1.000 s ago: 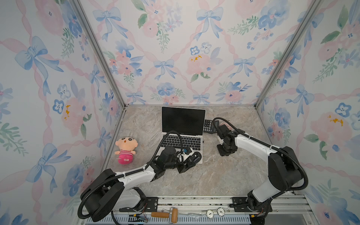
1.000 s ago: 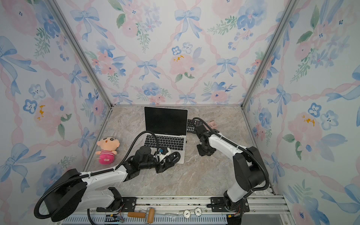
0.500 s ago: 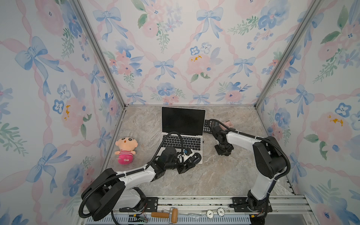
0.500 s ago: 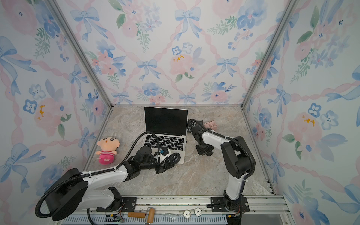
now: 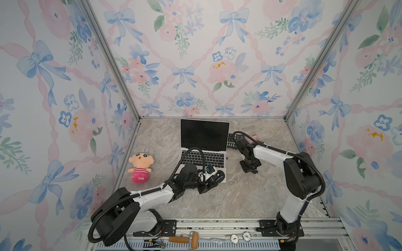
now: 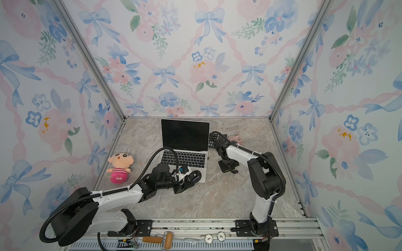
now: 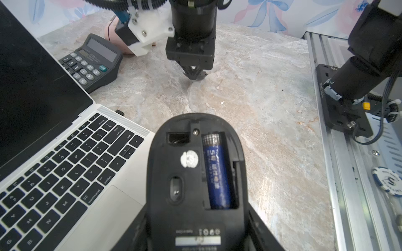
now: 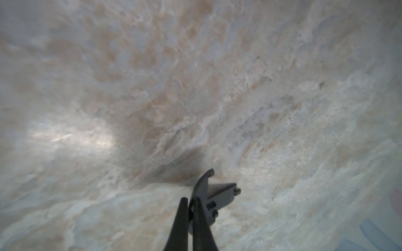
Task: Insert the wireless mouse receiver into the laptop
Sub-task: Pick up the lid from the center of the board, then close the lid on the mouse.
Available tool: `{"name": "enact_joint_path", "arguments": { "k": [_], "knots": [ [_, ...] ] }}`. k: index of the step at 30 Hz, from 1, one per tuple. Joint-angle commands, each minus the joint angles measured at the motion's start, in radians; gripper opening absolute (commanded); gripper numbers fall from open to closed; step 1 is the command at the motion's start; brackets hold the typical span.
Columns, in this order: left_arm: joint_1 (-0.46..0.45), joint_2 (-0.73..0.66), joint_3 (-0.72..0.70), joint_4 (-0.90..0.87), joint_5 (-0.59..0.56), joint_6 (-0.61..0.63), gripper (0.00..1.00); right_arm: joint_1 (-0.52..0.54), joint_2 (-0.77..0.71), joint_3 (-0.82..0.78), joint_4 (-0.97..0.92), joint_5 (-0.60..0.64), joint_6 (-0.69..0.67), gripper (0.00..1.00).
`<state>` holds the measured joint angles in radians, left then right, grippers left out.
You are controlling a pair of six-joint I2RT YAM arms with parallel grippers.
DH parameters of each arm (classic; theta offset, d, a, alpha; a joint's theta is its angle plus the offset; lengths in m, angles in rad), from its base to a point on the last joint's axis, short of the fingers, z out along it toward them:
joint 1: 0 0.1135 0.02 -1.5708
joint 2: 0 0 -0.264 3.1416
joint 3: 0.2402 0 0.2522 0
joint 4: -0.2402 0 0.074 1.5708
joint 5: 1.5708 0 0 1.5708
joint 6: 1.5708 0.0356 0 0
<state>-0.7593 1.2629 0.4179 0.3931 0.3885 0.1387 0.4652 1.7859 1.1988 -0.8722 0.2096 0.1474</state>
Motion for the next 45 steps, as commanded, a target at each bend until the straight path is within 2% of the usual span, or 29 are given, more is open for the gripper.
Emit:
{"name": "enact_joint_path", "arguments": {
  "k": [1,4,9,14,18,22,30,45],
  "knots": [
    [-0.006,0.021,0.028,0.006,-0.005,0.034,0.31,-0.003,-0.14,0.058,-0.093,-0.218,-0.023,0.0],
    [-0.006,0.05,0.056,0.007,-0.011,0.041,0.28,-0.009,-0.23,0.065,-0.108,-0.382,-0.013,0.0],
    [-0.006,0.093,0.101,0.028,-0.028,0.013,0.2,-0.008,-0.361,0.034,-0.05,-0.734,0.056,0.0],
    [-0.006,0.104,0.111,0.07,-0.028,-0.026,0.09,0.018,-0.425,-0.001,0.036,-0.957,0.145,0.0],
    [-0.006,0.099,0.11,0.073,-0.03,-0.037,0.02,0.025,-0.45,-0.048,0.148,-1.071,0.233,0.0],
    [-0.006,0.085,0.108,0.072,0.009,-0.045,0.0,0.029,-0.441,-0.093,0.265,-1.142,0.312,0.0],
    [-0.006,0.066,0.111,0.058,0.087,-0.047,0.0,0.039,-0.388,-0.11,0.297,-1.161,0.296,0.0],
    [-0.003,0.044,0.104,0.049,0.072,-0.065,0.0,0.011,-0.362,-0.16,0.329,-1.159,0.294,0.02]
  ]
}}
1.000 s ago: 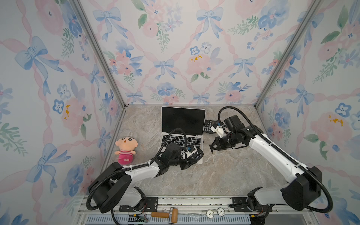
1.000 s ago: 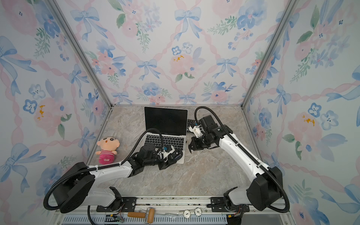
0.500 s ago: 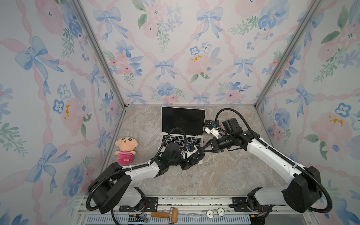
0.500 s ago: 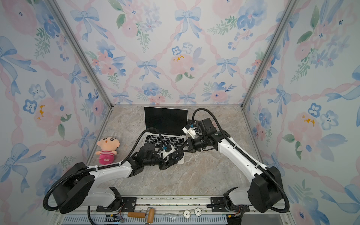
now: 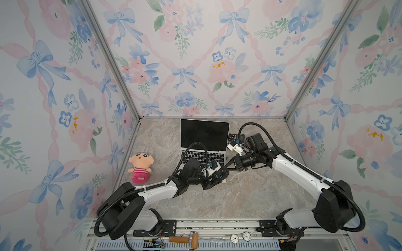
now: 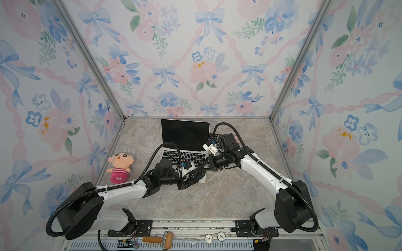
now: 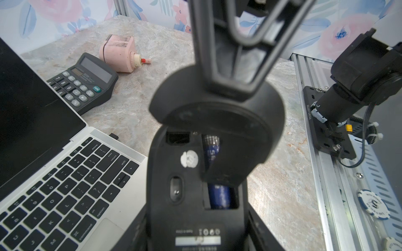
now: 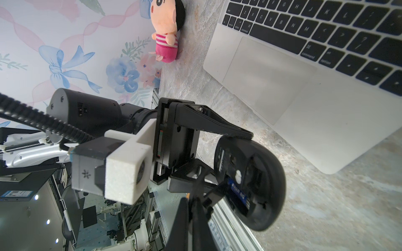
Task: Insert the wireless mouse receiver into the laptop
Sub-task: Close the lid on the mouse.
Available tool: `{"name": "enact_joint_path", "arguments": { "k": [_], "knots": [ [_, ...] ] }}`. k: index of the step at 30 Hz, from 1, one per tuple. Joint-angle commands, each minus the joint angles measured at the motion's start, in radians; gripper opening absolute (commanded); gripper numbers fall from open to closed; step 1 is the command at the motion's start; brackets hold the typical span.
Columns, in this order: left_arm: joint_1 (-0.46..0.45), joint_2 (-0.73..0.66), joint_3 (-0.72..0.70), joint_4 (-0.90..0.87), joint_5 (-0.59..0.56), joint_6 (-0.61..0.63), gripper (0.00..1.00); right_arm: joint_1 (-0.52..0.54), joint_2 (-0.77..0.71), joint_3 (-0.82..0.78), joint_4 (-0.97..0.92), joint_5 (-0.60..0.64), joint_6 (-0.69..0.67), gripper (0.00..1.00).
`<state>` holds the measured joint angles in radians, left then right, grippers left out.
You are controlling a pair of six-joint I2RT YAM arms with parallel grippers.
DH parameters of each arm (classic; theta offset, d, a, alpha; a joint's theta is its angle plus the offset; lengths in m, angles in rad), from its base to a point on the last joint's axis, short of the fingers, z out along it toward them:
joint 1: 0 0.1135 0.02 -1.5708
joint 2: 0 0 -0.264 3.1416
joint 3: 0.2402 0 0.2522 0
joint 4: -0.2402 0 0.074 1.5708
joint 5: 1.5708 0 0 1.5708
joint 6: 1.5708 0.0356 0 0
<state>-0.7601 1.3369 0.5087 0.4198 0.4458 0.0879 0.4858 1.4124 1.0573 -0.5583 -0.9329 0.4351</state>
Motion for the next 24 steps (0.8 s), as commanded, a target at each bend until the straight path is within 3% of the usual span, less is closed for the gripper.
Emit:
{"name": "enact_joint_path", "arguments": {
  "k": [1,24],
  "knots": [
    [-0.002,-0.031,0.014,0.023,0.014,-0.016,0.0,-0.012,0.014,-0.021,0.016,-0.017,0.005,0.03],
    [-0.002,-0.036,0.012,0.021,0.017,-0.016,0.0,-0.025,0.072,0.049,-0.086,0.05,-0.074,0.19]
  ]
}}
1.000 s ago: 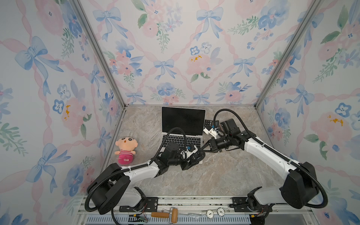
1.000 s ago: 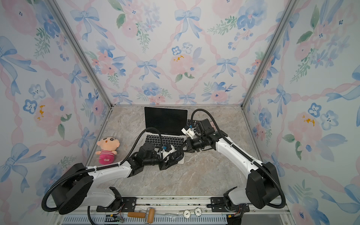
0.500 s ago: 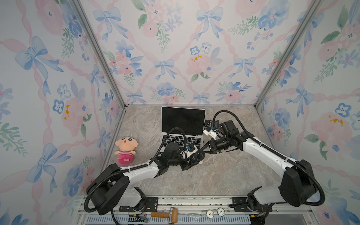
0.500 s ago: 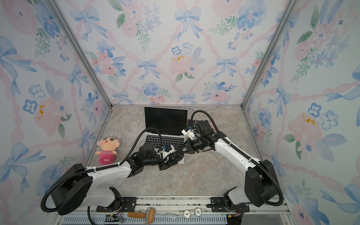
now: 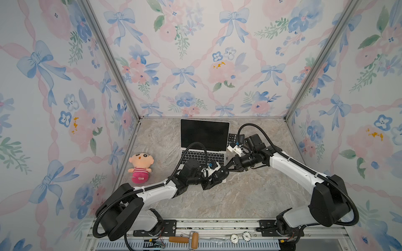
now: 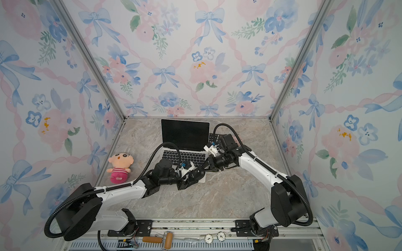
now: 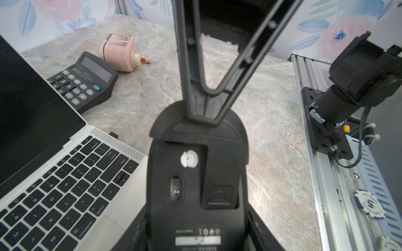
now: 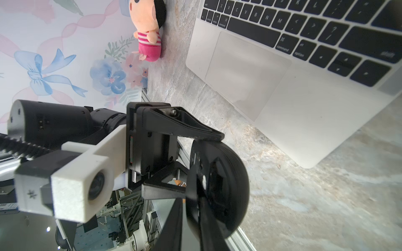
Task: Insert the wireless mouse receiver into the laptop
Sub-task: Close the lid on the mouse.
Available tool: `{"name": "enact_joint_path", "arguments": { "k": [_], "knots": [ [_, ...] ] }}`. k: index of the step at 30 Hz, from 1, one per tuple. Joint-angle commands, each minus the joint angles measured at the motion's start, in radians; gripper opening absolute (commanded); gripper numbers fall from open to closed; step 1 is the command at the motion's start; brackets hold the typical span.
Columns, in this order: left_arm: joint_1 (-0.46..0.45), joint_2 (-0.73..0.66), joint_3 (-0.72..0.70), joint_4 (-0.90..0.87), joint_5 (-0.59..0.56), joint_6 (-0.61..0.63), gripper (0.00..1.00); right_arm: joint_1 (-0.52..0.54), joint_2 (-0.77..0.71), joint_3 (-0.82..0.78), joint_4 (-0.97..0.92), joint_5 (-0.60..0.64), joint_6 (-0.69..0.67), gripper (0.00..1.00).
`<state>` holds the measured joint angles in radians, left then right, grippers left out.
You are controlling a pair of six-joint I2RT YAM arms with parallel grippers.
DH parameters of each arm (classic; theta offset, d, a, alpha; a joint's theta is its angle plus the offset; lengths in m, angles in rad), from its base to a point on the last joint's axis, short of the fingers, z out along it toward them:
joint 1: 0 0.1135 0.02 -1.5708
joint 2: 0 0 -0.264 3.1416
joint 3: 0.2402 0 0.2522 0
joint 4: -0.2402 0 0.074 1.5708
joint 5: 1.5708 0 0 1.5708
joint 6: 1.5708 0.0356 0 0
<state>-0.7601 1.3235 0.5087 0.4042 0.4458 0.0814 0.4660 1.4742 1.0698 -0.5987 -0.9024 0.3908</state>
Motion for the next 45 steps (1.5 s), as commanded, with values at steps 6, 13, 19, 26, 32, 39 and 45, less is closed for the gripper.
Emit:
{"name": "enact_joint_path", "arguments": {
  "k": [6,13,19,26,32,39,45],
  "knots": [
    [-0.002,-0.02,0.012,0.036,0.016,-0.011,0.0,0.001,0.012,0.07,-0.101,0.073,-0.062,0.24],
    [-0.002,-0.021,0.014,0.031,0.01,-0.011,0.0,0.015,-0.005,0.109,-0.17,0.193,-0.09,0.3],
    [-0.003,-0.02,0.017,0.017,-0.007,-0.017,0.0,0.089,-0.094,0.123,-0.176,0.426,-0.098,0.41],
    [-0.002,-0.025,0.029,0.002,-0.007,-0.02,0.0,0.18,-0.111,0.104,-0.13,0.573,-0.09,0.5],
    [-0.002,-0.039,0.037,-0.023,-0.01,-0.024,0.0,0.214,-0.088,0.084,-0.113,0.592,-0.082,0.54],
    [-0.002,-0.044,0.036,-0.027,-0.013,-0.024,0.0,0.226,-0.069,0.075,-0.085,0.549,-0.07,0.56],
    [-0.003,-0.039,0.044,-0.028,-0.011,-0.025,0.0,0.233,-0.054,0.075,-0.091,0.542,-0.07,0.57]
  ]
}}
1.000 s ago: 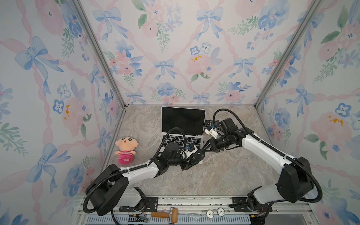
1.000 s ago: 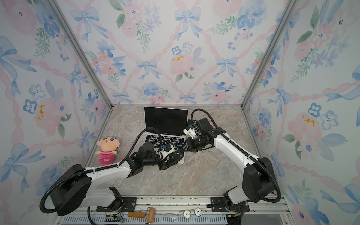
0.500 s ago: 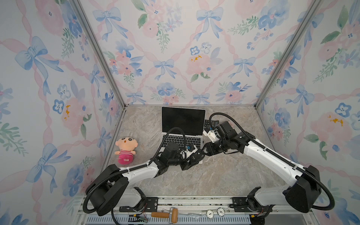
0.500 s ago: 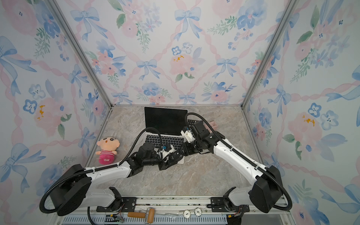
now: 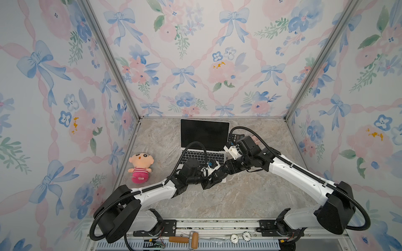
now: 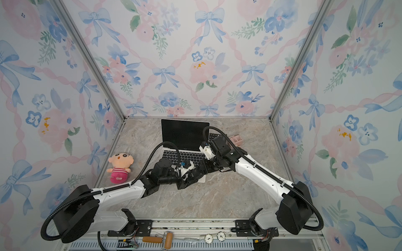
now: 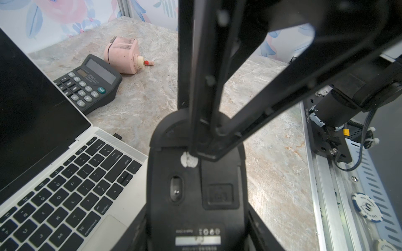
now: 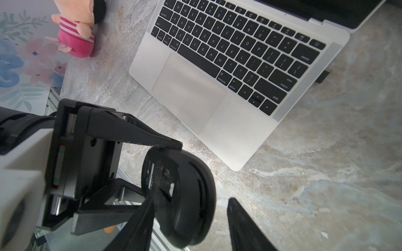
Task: Insert the wireless mouse receiver into the laptop
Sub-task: Close the lid on the mouse.
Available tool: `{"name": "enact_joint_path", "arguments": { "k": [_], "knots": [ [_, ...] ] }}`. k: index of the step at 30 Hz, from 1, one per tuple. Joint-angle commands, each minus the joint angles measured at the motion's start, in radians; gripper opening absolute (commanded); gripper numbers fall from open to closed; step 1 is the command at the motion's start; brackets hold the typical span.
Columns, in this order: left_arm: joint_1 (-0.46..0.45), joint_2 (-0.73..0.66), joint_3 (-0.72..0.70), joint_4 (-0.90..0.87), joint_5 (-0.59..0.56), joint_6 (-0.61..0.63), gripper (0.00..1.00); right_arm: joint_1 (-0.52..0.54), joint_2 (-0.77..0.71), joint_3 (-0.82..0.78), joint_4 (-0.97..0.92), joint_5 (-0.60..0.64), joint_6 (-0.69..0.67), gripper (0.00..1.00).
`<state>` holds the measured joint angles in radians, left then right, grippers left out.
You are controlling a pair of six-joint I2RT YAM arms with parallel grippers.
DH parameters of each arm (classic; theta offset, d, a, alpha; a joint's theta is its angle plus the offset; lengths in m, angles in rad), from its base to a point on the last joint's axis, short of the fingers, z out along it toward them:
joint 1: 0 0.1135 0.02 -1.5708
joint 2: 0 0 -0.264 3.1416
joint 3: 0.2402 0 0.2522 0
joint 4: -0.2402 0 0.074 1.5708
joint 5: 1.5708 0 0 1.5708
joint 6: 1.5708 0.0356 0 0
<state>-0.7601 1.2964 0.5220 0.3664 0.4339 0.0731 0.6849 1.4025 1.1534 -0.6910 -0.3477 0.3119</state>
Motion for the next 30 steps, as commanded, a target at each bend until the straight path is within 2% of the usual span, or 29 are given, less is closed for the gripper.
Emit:
{"name": "enact_joint_path", "arguments": {
  "k": [1,7,14,30],
  "knots": [
    [-0.003,-0.012,0.032,0.009,0.0,-0.015,0.0,0.014,0.019,-0.009,0.0,-0.012,0.007,0.56],
    [-0.003,-0.02,0.035,0.003,0.002,-0.012,0.0,0.014,0.041,0.005,-0.021,0.001,-0.001,0.55],
    [-0.002,-0.023,0.036,0.0,0.0,-0.009,0.0,0.014,0.047,0.036,-0.046,0.006,-0.016,0.48],
    [-0.003,-0.029,0.035,0.0,-0.001,-0.017,0.0,0.044,0.082,0.035,-0.054,0.015,-0.013,0.5]
  ]
}}
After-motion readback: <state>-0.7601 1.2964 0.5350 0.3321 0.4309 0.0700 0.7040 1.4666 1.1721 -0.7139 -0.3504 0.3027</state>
